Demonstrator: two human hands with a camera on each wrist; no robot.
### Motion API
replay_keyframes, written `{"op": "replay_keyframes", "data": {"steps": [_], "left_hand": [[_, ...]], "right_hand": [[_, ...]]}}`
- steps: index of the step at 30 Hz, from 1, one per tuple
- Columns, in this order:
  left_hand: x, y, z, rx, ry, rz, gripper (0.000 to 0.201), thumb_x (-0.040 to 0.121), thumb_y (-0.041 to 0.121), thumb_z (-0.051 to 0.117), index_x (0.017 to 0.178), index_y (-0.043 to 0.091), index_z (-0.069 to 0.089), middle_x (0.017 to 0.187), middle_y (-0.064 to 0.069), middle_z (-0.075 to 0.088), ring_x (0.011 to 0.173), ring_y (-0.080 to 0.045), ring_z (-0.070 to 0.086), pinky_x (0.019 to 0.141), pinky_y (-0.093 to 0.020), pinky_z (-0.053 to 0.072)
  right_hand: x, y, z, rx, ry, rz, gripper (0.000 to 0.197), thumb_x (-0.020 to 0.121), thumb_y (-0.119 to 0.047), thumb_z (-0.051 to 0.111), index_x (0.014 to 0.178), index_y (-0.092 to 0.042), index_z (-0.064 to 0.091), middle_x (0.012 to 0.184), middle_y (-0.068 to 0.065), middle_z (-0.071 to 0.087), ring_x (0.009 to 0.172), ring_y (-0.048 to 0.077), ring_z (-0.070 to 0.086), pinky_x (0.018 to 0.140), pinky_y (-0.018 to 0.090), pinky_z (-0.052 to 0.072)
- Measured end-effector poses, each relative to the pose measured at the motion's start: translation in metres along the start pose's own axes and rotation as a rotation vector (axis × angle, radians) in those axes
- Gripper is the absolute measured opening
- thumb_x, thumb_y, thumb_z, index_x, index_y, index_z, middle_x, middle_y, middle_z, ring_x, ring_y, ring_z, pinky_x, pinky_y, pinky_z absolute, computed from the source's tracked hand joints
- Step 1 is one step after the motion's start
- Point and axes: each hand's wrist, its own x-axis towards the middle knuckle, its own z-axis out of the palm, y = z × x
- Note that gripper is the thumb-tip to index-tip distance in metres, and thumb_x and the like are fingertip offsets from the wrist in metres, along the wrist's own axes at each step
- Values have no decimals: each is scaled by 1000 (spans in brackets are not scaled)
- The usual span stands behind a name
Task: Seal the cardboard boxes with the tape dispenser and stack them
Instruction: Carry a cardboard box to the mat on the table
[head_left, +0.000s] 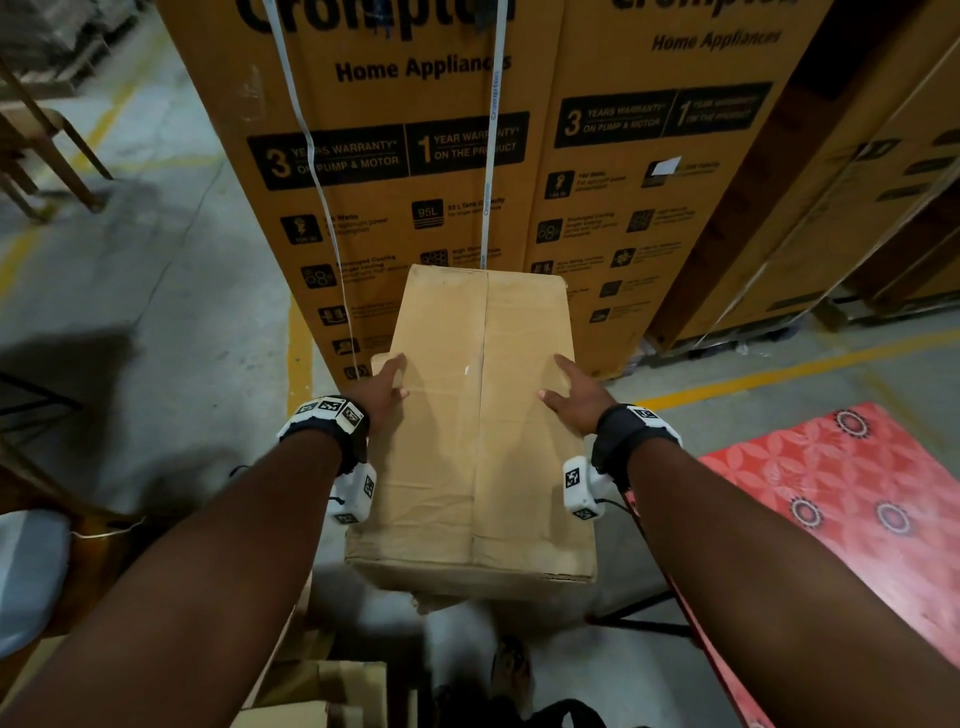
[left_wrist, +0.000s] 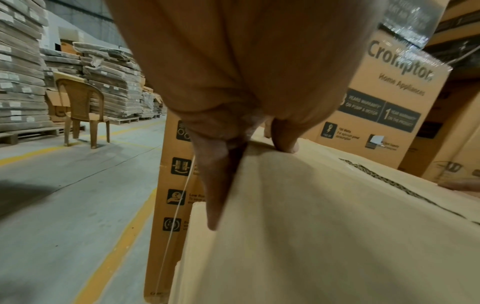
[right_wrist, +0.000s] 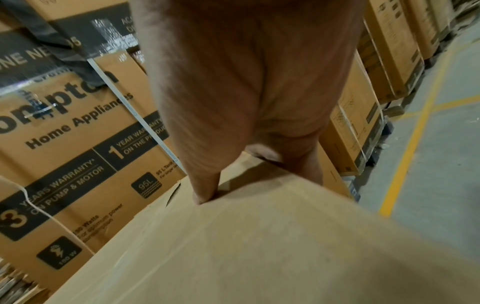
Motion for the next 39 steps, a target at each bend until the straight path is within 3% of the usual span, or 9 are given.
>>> {"op": "replay_keyframes", "data": {"steps": [5,9,13,21,28,35,39], "left_hand": [[-12,24,-8,47,-27,78,60,102,33,39,154,27,10,149,-24,36,129,-40,44,106,-46,40],[-26,60,-13,86,4,154,61,103,31,41,155,25,9,155,-20,27,135,-39,38,107,-42,37],[-34,101,-17,122,44,254,58,102,27,44,153,20,17,153,-21,31,132,-40,40,103,-42,41],[-57,191,-1,150,34,427,63,101,28,46,155,20,13,157,-15,25,140,-34,33,112,-38,32],[-92,302,60,266,27,547,62,101,29,47,154,21,15,157,-17,25,140,-35,31,111,-40,29],[-135,418,151,302,-107,657,63,101,28,47,154,25,12,152,-22,32,135,-40,39,108,-43,36],[-155,467,201,355,-166,755,56,99,24,49,148,16,21,140,-23,46,116,-38,53,94,-37,42]], "right_hand": [[-37,3,-27,18,69,61,88,88,-46,71,158,-28,20,159,6,32,142,29,36,113,36,35],[-70,10,-57,9,148,79,91,86,-47,73,158,-26,21,159,4,33,141,26,38,111,33,34],[-101,26,-89,2,202,104,98,80,-55,75,158,-30,20,157,4,37,138,25,42,113,36,37],[-177,76,-146,14,353,146,97,81,-56,74,157,-29,21,157,3,38,139,26,42,114,36,35],[-275,154,-197,78,456,257,98,82,-50,76,158,-27,20,157,4,37,139,24,42,113,32,34],[-385,254,-232,97,567,395,100,80,-52,76,158,-23,20,159,5,33,142,25,38,115,34,30],[-437,306,-232,182,619,466,98,82,-47,77,158,-22,21,156,3,39,139,23,43,110,29,33]]}}
